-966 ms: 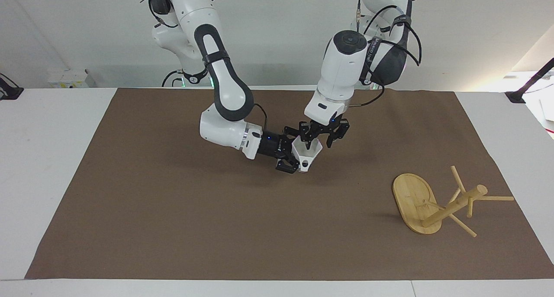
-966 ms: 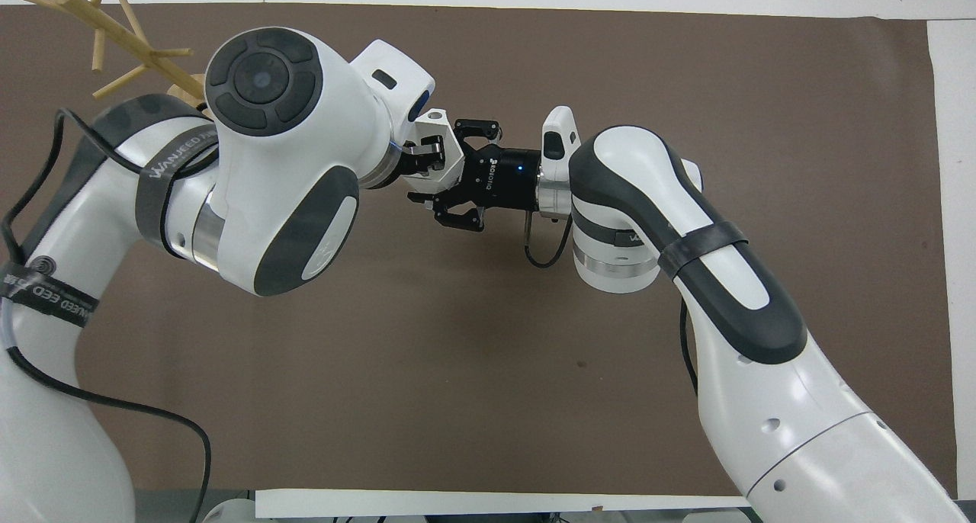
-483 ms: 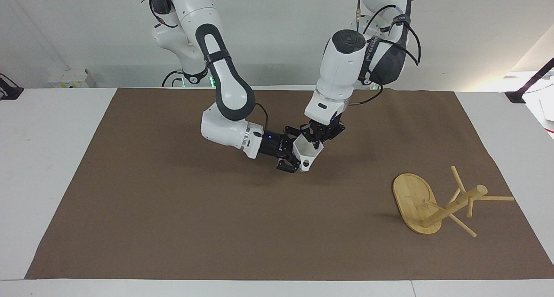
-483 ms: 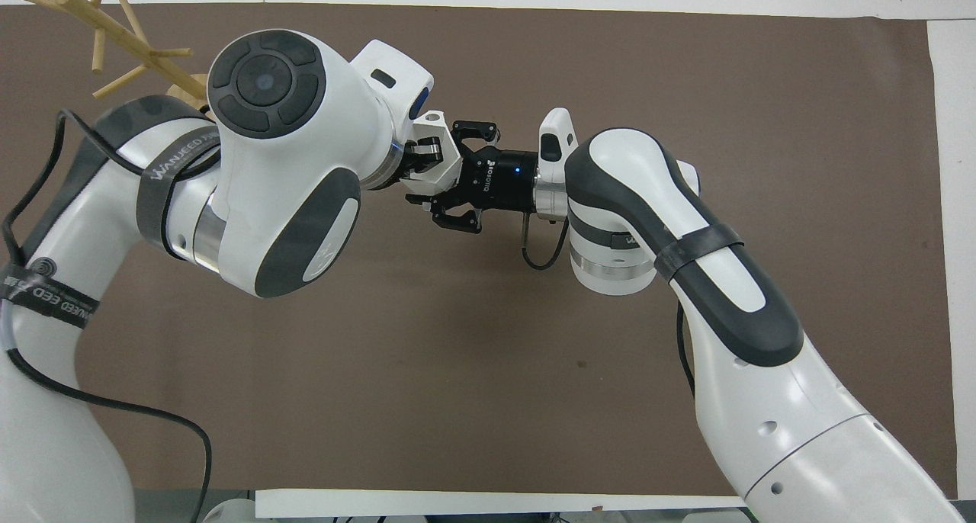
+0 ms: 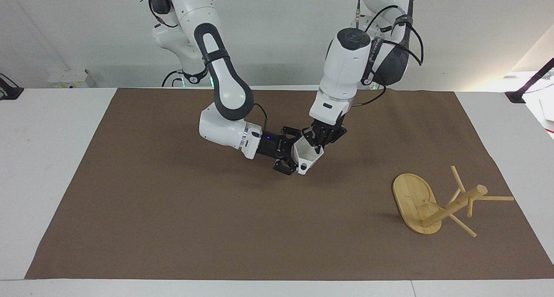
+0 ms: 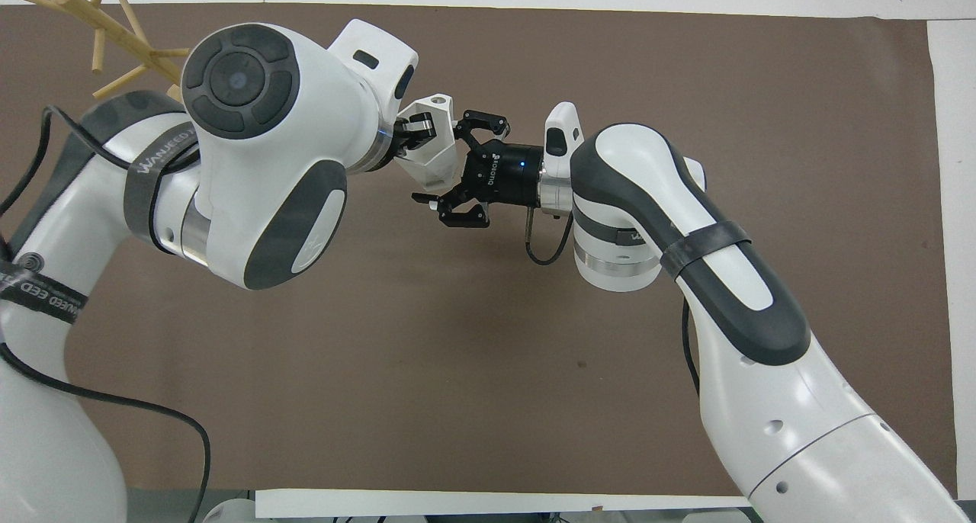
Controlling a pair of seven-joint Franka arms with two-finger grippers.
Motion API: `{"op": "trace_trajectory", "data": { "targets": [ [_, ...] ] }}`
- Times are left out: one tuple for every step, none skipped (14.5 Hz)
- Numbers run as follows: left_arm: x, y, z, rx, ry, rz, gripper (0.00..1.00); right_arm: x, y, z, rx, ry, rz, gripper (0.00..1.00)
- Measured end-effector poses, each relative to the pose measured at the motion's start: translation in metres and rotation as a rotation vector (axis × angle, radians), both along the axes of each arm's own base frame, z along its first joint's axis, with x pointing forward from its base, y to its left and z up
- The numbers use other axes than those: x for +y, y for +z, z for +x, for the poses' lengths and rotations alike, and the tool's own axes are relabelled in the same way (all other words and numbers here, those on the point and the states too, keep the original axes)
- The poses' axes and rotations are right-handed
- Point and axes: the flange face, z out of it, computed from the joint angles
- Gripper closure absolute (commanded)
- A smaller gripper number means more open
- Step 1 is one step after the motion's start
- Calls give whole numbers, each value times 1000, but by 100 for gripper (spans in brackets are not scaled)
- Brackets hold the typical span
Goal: Hang cup on rack
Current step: 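Open the right gripper while the left gripper carries the cup toward the rack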
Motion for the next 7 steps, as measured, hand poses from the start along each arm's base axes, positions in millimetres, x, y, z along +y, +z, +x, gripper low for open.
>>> {"op": "trace_trajectory", "data": {
  "targets": [
    [2, 1, 2, -8, 4, -4, 100, -1, 2, 2, -5, -4, 1, 0],
    [9, 3, 7, -19, 16, -4, 100, -5, 7, 5, -14, -10, 2, 0],
    [23, 7, 18, -38, 41, -3, 100, -11, 14, 7, -30, -10, -7, 0],
    [47, 12, 32, -58, 82, -5, 100, -26, 24, 10, -59, -1, -40, 0],
    [73, 19, 45, -71, 125, -11, 100, -47, 32, 14, -90, 5, -85, 0],
    [100, 26, 55, -92, 167, -22, 100, -74, 40, 20, -116, 10, -132, 0],
    [124, 30, 63, -127, 202, -40, 100, -103, 47, 25, -140, 30, -176, 0]
  ]
}}
